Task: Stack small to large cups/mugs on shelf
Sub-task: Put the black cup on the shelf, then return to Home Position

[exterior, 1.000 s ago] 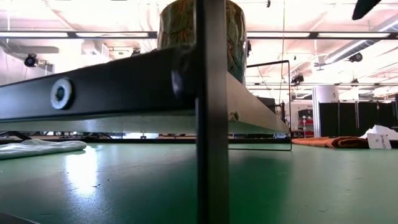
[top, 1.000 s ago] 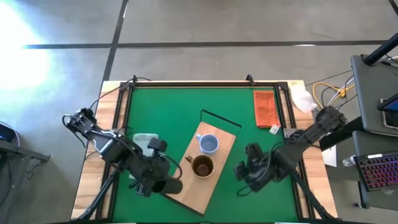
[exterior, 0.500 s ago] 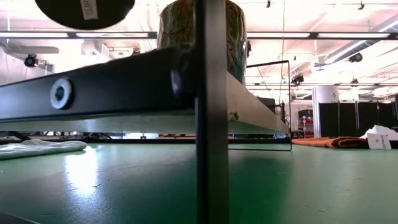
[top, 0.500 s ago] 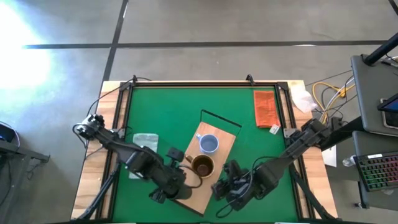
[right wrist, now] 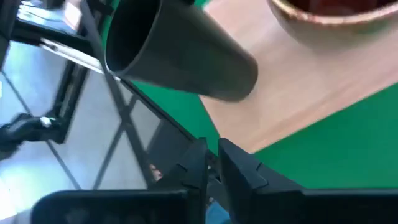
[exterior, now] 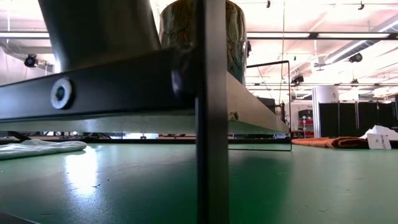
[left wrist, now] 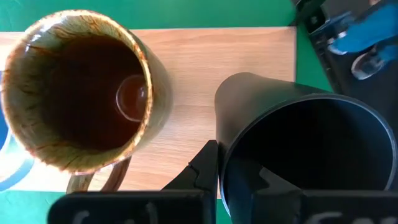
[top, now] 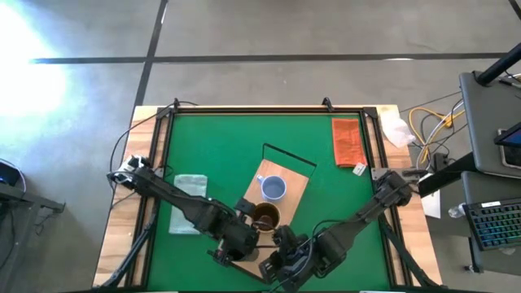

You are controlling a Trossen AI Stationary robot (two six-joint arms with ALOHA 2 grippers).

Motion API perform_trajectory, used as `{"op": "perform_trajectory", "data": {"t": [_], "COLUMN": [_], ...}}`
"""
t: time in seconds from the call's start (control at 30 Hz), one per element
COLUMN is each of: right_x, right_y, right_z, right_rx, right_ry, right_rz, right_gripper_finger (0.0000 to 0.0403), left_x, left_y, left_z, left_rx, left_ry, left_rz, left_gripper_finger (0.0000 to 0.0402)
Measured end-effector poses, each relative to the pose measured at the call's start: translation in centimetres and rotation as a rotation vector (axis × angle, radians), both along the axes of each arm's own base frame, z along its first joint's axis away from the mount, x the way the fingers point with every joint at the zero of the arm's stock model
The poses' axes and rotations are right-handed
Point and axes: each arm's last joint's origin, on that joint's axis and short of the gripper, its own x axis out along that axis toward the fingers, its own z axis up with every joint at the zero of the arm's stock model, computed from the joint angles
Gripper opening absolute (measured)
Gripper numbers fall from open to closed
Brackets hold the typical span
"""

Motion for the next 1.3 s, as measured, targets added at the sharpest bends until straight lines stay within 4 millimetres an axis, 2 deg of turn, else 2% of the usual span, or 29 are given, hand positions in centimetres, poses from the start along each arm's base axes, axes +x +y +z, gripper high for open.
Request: {"op": "perform_trajectory", "data": {"t": [0.27, 0.53, 1.0, 1.17, 1.3], "right_x": [-0.3, -1.1, -1.2, -1.4, -2.5], "right_y": [0.6, 1.3, 1.3, 1.4, 0.8], "right_z": [-1.0, -1.6, -2.2, -2.1, 0.2], "right_rx": [0.004, 0.005, 0.003, -0.017, -0.146], "right_ry": [0.042, 0.062, 0.076, 0.057, -0.036], "right_rz": [0.012, 0.014, -0.010, -0.017, -0.003], "right_gripper_finger": [0.0009, 0.0009, 0.0009, 0.0009, 0.0009], "left_x": [1.2, 1.3, 1.2, 0.3, -1.2], "left_y": [0.5, 0.5, 0.7, 1.4, 2.2], "left_z": [-1.2, -0.1, -0.2, 1.3, 4.0], "left_rx": [0.021, -0.049, -0.052, -0.003, -0.033], "left_ry": [0.018, -0.038, -0.019, -0.023, -0.089], "left_rz": [-0.006, -0.057, -0.032, -0.010, -0.007], "left_gripper_finger": [0.0000, 0.0002, 0.0078, 0.0091, 0.0094]}}
